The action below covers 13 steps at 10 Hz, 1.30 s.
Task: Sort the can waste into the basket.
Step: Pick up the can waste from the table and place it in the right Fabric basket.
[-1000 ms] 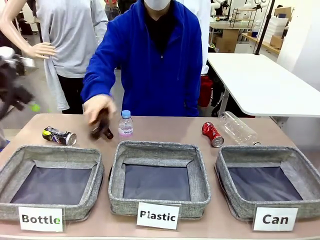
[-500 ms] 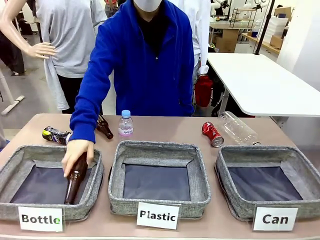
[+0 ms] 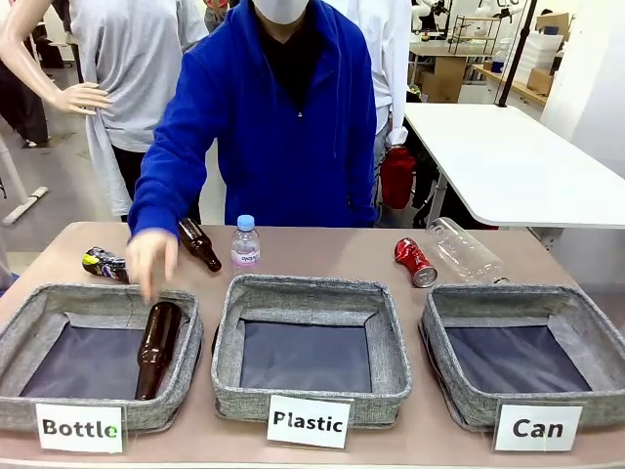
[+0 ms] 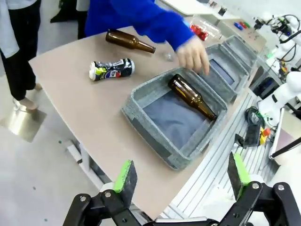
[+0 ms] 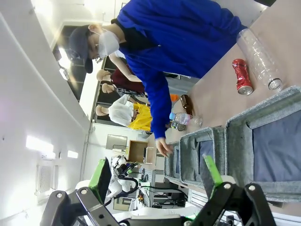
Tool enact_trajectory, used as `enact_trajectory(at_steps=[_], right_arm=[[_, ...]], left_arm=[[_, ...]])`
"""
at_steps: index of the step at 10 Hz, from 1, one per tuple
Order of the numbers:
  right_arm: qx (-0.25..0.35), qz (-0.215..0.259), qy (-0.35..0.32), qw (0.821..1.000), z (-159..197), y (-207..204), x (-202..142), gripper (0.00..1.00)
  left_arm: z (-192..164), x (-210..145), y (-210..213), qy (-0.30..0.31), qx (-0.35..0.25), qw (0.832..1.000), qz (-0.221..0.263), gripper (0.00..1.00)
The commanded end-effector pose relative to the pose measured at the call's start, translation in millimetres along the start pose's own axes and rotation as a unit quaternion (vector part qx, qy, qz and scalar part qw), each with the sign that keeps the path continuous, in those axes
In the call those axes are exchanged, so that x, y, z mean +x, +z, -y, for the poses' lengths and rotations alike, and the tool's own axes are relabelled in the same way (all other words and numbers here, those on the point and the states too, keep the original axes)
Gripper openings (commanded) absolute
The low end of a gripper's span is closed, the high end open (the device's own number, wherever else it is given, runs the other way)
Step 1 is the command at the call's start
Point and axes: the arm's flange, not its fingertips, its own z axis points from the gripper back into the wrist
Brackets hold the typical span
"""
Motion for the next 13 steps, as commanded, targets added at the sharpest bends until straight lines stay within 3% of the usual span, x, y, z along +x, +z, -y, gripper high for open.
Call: enact_trajectory(at_steps=[1,3,6,9,13], right_arm=[[0.012,0.005,0.014,1.0,-1,-1,2,1.0],[0.012,0.005,0.014,1.0,-1,-1,2,1.0],[0.012,0.005,0.014,1.0,-1,-1,2,1.0],[0.012,0.005,0.014,1.0,-1,-1,2,1.0],[0.012,0.005,0.014,1.0,-1,-1,2,1.0]], left_arm=[[3,19,-9,-0.008,0.002,1.0,-0.03,1.0],[-3,74,-53,0.016,0.046,0.992,-0.113,1.0],[-22,149,-153,0.096,0.104,0.963,-0.231,1.0],[-26,191,-242,0.146,0.214,0.928,-0.267,1.0],[-37,219,-347,0.116,0.26,0.899,-0.332,1.0]])
